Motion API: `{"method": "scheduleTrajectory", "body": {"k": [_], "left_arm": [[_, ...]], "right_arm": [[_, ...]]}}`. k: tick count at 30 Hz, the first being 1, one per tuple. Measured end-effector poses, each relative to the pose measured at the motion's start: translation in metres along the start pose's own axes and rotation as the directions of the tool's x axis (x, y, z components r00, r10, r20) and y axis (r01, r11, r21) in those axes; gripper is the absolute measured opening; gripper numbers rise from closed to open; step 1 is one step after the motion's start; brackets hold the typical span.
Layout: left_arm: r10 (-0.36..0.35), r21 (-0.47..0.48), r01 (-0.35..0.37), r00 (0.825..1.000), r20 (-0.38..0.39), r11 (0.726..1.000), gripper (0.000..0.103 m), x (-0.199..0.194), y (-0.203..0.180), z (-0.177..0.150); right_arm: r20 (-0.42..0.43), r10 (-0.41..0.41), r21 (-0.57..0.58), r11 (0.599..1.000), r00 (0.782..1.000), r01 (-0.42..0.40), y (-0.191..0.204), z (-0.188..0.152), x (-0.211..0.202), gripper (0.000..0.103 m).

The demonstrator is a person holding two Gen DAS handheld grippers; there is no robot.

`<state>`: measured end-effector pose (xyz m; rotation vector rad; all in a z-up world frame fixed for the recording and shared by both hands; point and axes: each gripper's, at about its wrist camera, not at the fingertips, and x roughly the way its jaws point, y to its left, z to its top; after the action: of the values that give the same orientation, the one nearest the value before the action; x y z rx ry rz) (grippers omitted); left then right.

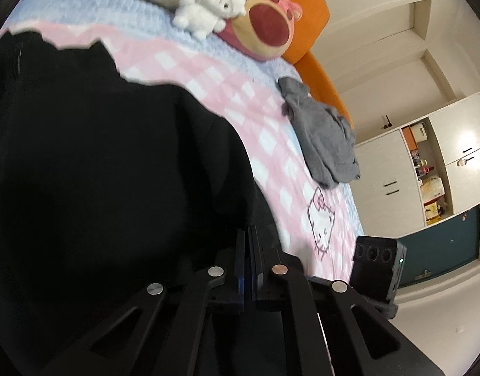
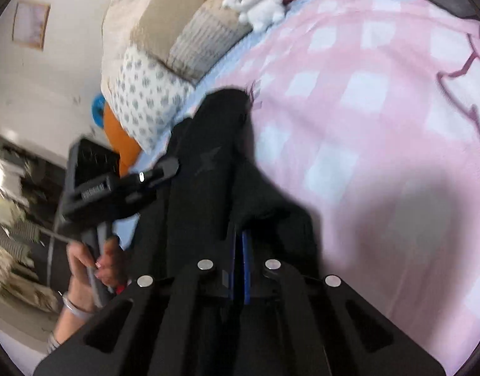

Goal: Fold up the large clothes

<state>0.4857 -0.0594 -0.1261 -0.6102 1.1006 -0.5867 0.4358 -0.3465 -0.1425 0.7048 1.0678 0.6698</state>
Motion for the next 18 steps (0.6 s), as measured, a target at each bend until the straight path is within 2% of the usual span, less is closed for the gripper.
{"method": "scheduleTrajectory", "body": {"k": [3,6,9,11,12,14,15,16,18], "left_arm": [[0.002,-0.018,-0.001,0.999,0.043,1.0,0.007,-0.01,0.004,0.009],[0.059,-0.021,-0.059,0.998,0.032,0.998,0.007,-0.009,0.012,0.014],[0.138,-0.034,-0.138,0.99,0.021,0.99,0.007,0.001,0.026,0.01],[0.242,-0.09,-0.239,0.97,0.022,0.967,0.007,0.007,0.044,0.008],[0.233,-0.13,-0.23,0.973,0.008,0.965,0.006,0.007,0.054,0.005],[0.13,-0.223,-0.117,0.99,0.044,0.968,0.007,-0.005,0.073,-0.004],[0.131,-0.209,-0.12,0.991,0.041,0.971,0.007,-0.01,0.072,-0.008],[0.147,-0.173,-0.14,0.989,0.03,0.975,0.008,-0.015,0.067,-0.012],[0.224,-0.034,-0.224,0.975,-0.003,0.974,0.017,-0.026,0.044,-0.026]], "right_arm": [[0.053,0.019,0.034,0.999,0.998,-0.021,-0.011,0.019,-0.018,0.004],[0.033,0.009,0.036,0.999,0.999,-0.01,-0.014,0.023,-0.016,0.004],[0.029,-0.063,0.01,0.998,0.998,0.062,-0.013,0.021,-0.004,0.004],[0.027,-0.115,0.031,0.993,0.993,0.114,-0.021,0.021,0.005,0.004],[0.016,-0.125,0.041,0.991,0.992,0.124,-0.023,0.018,0.009,0.005],[0.005,-0.106,0.051,0.993,0.994,0.105,-0.029,0.011,0.007,0.006],[0.011,-0.107,0.037,0.994,0.994,0.107,-0.026,0.005,-0.002,0.013],[0.018,-0.123,0.023,0.992,0.992,0.122,-0.024,0.002,-0.008,0.04],[0.057,-0.125,-0.026,0.992,0.99,0.127,-0.014,-0.011,-0.032,0.07]]}}
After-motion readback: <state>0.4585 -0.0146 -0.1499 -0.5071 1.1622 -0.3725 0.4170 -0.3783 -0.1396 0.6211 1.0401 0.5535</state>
